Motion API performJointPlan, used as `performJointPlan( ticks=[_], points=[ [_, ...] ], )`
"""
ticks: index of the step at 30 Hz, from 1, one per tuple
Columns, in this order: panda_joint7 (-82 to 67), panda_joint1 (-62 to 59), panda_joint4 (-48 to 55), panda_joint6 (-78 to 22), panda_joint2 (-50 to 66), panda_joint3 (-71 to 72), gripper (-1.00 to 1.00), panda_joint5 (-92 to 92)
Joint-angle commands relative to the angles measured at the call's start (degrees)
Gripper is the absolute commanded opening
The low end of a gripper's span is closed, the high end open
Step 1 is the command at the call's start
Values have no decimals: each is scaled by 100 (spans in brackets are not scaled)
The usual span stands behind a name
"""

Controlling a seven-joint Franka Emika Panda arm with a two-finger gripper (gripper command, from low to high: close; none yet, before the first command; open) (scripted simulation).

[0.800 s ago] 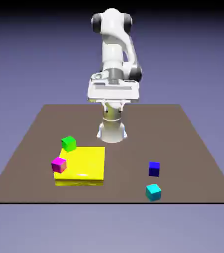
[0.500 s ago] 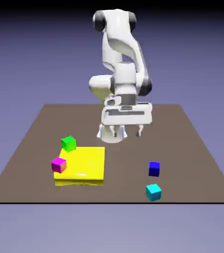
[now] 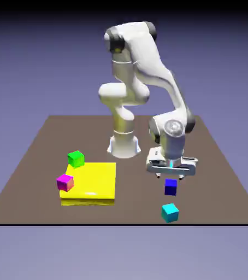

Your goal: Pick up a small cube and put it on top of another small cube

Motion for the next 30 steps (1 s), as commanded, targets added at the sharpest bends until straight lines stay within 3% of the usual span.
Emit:
performJointPlan(
  ticks=[1,5,6,13,30],
  points=[
    [52,85,-27,229,207,-81,0,-84],
    [239,389,-125,1048,949,-369,0,-386],
    [239,389,-125,1048,950,-369,-100,-386],
    [0,0,0,0,0,0,-100,0],
    [2860,-1946,-1730,-120,-3084,-3530,-100,539]
  ],
)
